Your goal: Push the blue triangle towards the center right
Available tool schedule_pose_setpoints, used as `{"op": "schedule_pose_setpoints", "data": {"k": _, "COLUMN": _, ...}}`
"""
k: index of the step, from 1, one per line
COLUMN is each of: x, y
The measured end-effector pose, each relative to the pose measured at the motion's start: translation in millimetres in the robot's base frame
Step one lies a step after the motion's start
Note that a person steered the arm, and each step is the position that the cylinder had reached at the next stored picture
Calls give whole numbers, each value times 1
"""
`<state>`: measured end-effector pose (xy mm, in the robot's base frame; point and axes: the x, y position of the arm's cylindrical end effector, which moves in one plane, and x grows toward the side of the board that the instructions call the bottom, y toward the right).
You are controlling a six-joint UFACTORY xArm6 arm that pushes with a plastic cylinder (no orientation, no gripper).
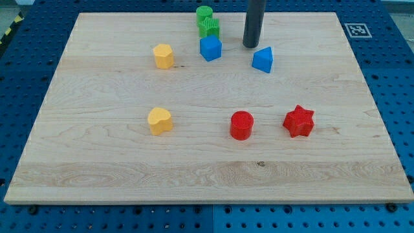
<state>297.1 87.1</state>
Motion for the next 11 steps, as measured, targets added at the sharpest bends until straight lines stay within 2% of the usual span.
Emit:
{"op": "schedule_pose_setpoints", "data": {"k": 3, "x": 8, "y": -30}}
{"op": "schedule_pose_setpoints", "data": {"k": 5, "x": 47, "y": -30}}
{"op": "schedule_pose_setpoints", "data": {"k": 10, "x": 55, "y": -30}}
{"op": "schedule_pose_setpoints", "data": {"k": 11, "x": 55, "y": -16}}
